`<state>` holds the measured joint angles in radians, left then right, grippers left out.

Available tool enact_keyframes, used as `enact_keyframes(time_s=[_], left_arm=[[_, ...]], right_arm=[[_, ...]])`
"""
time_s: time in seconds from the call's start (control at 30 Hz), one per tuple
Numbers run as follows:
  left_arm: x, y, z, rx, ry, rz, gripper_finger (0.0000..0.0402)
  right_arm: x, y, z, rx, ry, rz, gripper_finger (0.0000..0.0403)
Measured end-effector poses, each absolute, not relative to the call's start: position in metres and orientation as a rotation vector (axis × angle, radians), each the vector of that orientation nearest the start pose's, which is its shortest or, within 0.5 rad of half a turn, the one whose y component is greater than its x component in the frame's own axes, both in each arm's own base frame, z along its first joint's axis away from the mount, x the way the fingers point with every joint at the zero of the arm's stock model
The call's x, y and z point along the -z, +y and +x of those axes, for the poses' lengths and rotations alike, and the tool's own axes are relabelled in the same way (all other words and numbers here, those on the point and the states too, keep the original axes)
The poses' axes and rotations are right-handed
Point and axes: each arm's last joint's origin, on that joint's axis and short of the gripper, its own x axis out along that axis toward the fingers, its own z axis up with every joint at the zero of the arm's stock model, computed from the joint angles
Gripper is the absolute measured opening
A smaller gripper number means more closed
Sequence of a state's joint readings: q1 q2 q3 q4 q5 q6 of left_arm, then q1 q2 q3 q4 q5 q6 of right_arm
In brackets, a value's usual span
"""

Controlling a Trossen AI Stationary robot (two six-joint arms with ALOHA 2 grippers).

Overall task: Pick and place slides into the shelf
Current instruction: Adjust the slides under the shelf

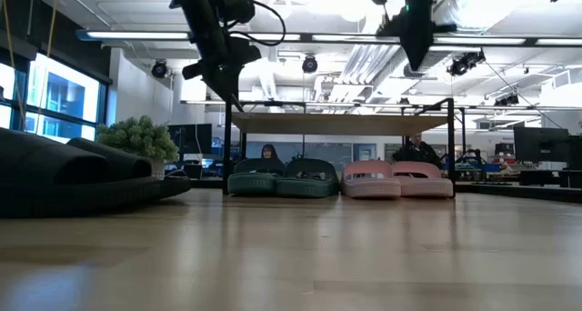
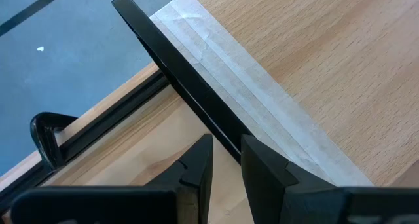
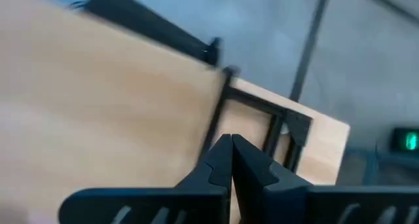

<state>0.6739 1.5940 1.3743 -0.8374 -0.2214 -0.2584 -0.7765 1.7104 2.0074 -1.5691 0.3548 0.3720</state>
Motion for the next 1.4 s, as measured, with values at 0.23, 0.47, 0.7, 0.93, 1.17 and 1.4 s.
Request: enact_keyframes(time_s=[0.23,0.47,0.7,0.93,1.17,1.4], left_arm=[[-0.289,0.208,0.251,-0.945,0.953,-0.463,0.0067],[-0.289,0.208,0.251,-0.945,0.954,-0.463,0.0067],[-0.289,0.208,0.251,-0.943,0.953,-0.465,0.0067],[-0.289,0.208,0.251,-0.941,0.952,-0.466,0.0067],[-0.289,0.208,0.251,-0.941,0.947,-0.475,0.0067],[-0.289,0.208,0.251,-0.940,0.947,-0.476,0.0067]], right_arm=[[-0.389,-0.113,0.222,0.992,1.033,0.378,0.0000],[-0.307,-0.032,0.229,0.687,0.900,0.159,0.0000],[-0.222,0.024,0.231,0.531,0.919,-0.140,0.0000],[-0.170,0.041,0.246,0.550,0.877,-0.081,0.0000],[-0.126,0.038,0.269,0.645,0.948,-0.159,0.0000],[-0.108,0.034,0.273,0.701,0.966,-0.172,0.0000]])
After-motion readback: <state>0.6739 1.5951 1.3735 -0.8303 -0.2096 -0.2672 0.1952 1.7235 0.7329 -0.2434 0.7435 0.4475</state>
